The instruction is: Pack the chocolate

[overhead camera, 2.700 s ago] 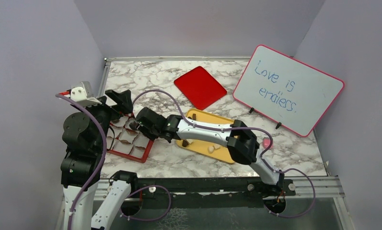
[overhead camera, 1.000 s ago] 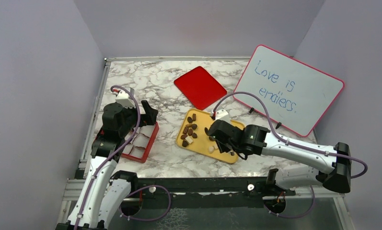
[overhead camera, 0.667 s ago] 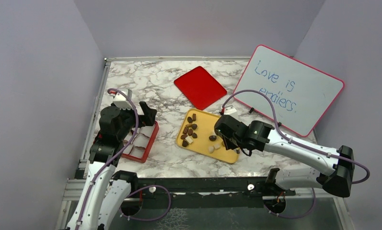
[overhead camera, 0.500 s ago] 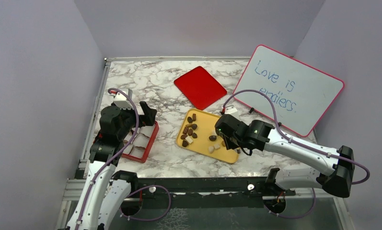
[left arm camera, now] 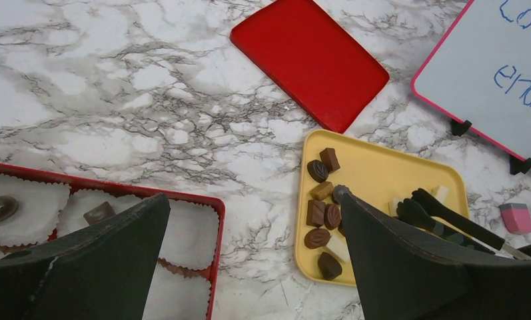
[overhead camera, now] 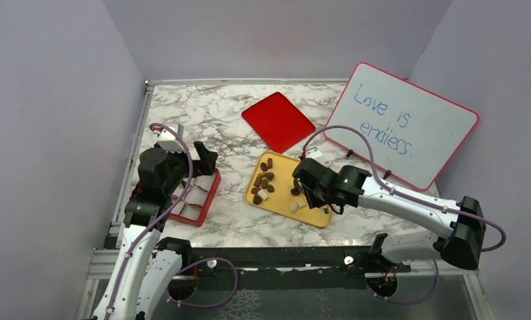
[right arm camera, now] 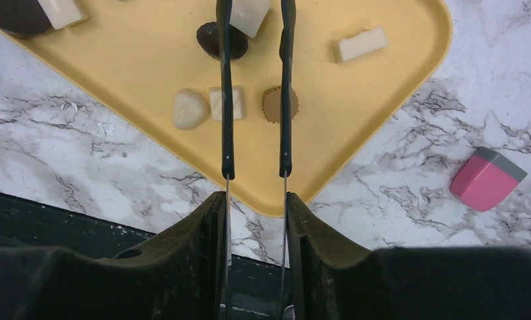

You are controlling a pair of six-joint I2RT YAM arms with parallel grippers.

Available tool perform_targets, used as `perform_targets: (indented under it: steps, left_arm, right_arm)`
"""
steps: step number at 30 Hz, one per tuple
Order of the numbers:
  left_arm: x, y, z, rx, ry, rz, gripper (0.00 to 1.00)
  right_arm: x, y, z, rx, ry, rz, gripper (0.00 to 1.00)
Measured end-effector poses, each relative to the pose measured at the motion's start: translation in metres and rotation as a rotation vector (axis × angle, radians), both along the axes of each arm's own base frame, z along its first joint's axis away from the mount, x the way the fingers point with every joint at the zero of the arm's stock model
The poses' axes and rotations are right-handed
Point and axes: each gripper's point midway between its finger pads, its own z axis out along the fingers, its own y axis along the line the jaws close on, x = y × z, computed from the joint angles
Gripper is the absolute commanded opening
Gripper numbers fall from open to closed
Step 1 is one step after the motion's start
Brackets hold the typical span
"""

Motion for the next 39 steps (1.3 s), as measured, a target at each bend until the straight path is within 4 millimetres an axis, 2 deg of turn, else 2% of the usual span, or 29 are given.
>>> perform_targets:
  steps: [17,24,30,39]
  left_arm:
    - [-0.001,0.000,0.001,0.002,-0.005,0.000,0.99]
    - [-0.001,0.000,0.001,0.002,-0.005,0.000,0.99]
    - [0.000,0.001,0.001,0.003,-0.005,0.003,0.99]
    - [0.000,0.003,0.001,0.007,-0.006,0.018,0.99]
  right_arm:
    - [0.007,0.019,-0.012,0.014,0.012,0.027,0.40]
    - [0.007,0.019,-0.019,-0.012,0.024,0.034,0.32]
    - [0.008,0.019,-0.018,-0.013,0.020,0.041,0.28]
    - [0.013,0.026,-0.005,0.042,-0.027,0.064,0.27]
